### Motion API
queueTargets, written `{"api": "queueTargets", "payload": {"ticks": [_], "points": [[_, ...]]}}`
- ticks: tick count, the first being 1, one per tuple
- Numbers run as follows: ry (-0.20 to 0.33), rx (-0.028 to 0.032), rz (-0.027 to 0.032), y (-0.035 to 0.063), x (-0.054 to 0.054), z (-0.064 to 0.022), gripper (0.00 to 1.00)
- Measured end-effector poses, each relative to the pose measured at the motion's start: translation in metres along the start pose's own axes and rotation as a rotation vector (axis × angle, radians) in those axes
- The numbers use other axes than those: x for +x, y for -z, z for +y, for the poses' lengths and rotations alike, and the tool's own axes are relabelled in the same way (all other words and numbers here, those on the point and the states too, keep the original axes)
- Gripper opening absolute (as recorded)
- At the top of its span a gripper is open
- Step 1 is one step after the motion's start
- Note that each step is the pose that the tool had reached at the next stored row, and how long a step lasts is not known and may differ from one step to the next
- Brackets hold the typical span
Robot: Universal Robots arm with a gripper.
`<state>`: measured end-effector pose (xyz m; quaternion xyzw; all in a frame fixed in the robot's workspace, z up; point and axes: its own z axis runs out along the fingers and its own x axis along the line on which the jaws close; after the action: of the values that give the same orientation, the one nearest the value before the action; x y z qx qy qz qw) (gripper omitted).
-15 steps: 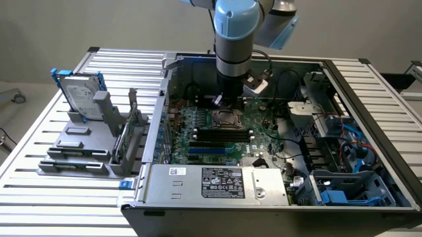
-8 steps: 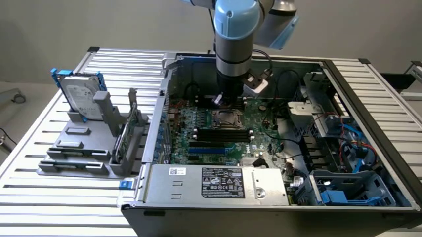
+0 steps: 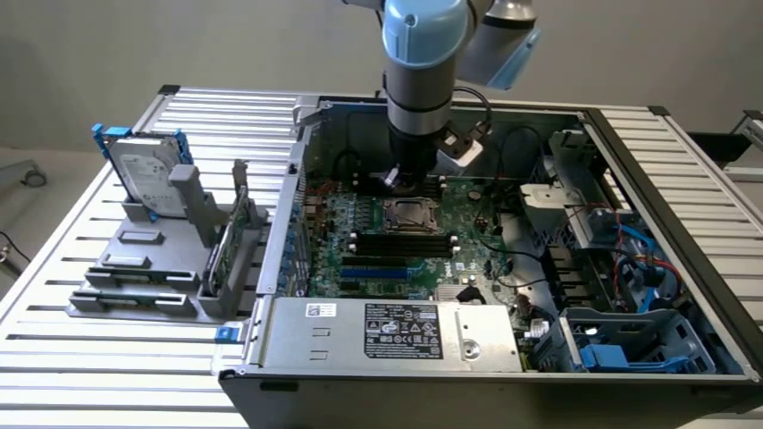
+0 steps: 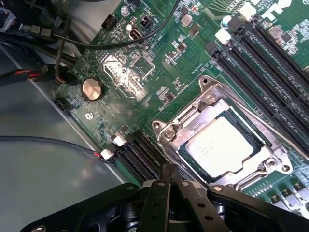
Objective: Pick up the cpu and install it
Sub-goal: 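Install the first cpu locking lever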
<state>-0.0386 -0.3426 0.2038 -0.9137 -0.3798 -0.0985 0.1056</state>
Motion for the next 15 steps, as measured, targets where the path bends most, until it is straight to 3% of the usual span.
{"api": "queueTargets", "payload": {"ticks": [5, 11, 15], "points": [[-0.002, 0.0003, -0.0003, 0.0055, -0.006, 0.0018, 0.11], [-0.003, 0.0003, 0.0002, 0.0268, -0.006, 0.0027, 0.11], [-0.005, 0.0014, -0.0016, 0.0350, -0.010, 0.0073, 0.11]]}}
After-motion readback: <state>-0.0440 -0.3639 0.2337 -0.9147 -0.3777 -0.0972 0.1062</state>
